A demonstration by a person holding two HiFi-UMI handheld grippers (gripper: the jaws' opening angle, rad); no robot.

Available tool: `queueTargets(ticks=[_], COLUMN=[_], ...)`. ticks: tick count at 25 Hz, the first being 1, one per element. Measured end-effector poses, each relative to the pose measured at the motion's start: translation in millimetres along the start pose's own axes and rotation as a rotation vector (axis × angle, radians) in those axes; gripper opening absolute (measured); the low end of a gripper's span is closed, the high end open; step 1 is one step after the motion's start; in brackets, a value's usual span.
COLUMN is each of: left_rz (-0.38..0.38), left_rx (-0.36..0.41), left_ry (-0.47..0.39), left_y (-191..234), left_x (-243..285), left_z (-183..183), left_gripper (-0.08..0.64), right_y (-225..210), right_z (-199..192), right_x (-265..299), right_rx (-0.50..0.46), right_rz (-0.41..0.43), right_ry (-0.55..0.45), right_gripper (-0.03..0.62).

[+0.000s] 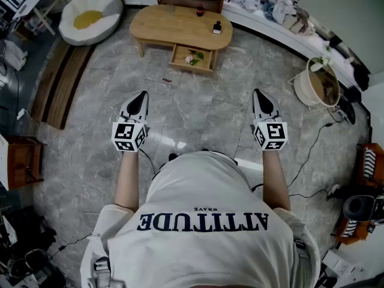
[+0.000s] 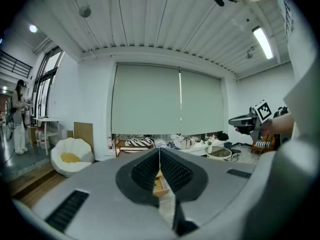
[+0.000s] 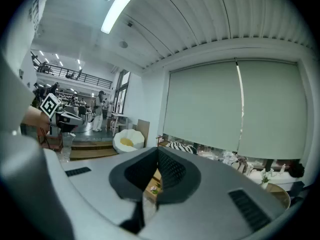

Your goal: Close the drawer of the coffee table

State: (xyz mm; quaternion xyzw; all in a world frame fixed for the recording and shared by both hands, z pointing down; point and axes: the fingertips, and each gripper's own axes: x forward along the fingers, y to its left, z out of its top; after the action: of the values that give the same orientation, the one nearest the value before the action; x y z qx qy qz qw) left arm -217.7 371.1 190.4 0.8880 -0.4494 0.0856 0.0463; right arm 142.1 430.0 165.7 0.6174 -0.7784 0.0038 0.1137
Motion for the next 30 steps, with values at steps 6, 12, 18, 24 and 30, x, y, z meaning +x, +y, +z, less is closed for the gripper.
queueTargets(ticks=[6,12,18,24,30], left_rz=[0.005,0.005,0.02,0.04,0.044], left_rx=[-0.002,-0.004,0.004,0.002,-0.007], left_ry=[-0.002,0.002,0.007,0.0,-0.022], left_y=[1.0,-3.1,-9.4,-21.9,-46.1], left_x=[2.5,1.3,-0.6,-0.7,3.0], left_z=[0.9,0.1,-0.7,0.9,1.8], left_gripper=[0.021,0.021,0.021,0.021,0.021], right_y=[-0.2,-2.1,-8.8,-14.8,-26.0], right_z=[1.4,2.4,-1.1,-5.7,-9.6], right_x=[2.5,1.4,0.2,-0.5,-2.5], right_rx=[-0.003,0.003,0.047,0.026,0.009], right_rz=[0.005,0.011,0.023,0.055,0.099], right_ry=[0.0,-0.007,-0.022,-0.021,-0.033], right_gripper=[0.018,0.018,0.018,0.02,0.018])
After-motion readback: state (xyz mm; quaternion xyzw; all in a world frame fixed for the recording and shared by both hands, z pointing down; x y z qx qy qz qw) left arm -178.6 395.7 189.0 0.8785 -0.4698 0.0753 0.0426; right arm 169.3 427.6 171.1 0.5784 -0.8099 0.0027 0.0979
